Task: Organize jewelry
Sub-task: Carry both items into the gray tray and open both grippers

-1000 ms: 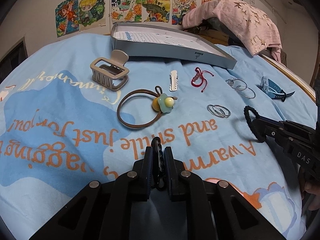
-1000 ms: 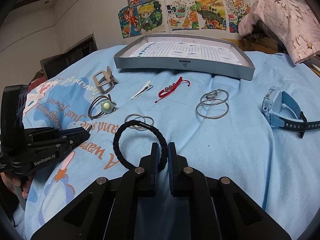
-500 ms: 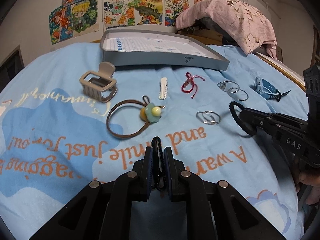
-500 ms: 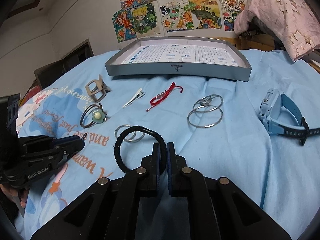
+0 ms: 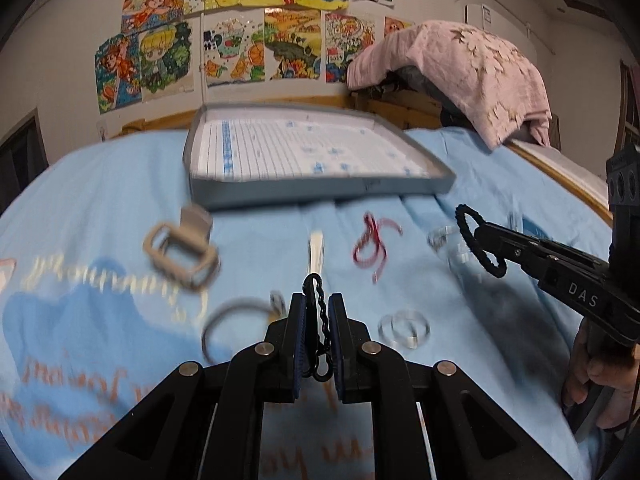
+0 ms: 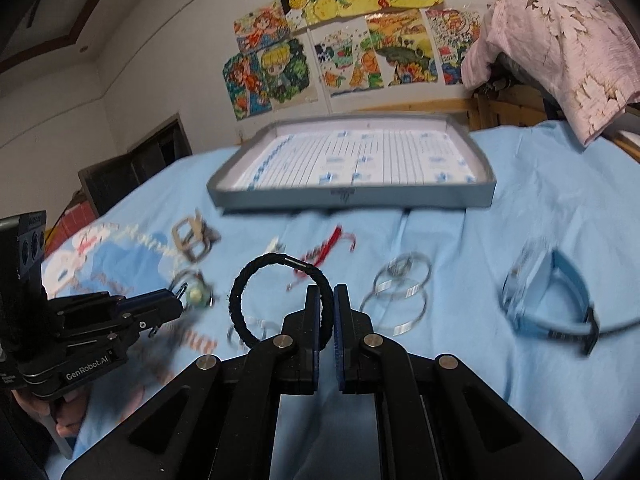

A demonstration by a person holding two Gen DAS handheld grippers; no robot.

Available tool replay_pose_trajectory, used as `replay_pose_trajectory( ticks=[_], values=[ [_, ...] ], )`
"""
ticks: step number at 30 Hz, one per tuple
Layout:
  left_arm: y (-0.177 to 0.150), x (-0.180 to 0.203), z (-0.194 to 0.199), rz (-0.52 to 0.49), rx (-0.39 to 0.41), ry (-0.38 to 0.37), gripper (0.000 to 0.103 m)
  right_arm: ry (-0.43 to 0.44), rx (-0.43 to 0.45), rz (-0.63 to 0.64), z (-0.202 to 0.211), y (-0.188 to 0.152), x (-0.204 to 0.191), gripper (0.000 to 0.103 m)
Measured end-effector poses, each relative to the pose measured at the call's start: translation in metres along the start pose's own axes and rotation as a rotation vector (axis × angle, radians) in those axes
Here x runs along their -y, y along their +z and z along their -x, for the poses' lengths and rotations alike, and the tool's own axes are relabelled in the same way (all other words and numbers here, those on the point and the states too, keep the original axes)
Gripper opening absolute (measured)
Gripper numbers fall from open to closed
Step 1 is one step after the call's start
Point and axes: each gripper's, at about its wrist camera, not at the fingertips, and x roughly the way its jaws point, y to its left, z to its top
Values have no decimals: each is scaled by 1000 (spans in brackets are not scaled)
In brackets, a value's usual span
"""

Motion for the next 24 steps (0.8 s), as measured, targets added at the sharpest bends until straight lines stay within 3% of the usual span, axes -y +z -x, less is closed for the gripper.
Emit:
replay_pose_trajectory(
  ticks=[9,15,24],
  values=[
    [77,-14,-39,45,90,8,11,-72,94,-55,-39,66,25,6],
    [117,-28,-93,55,44,15,11,-137,78,-92,-90,98,43,6],
    [110,-27,-139,56,-34,51,11,-194,5,-89,-140,98,56,6]
  ],
)
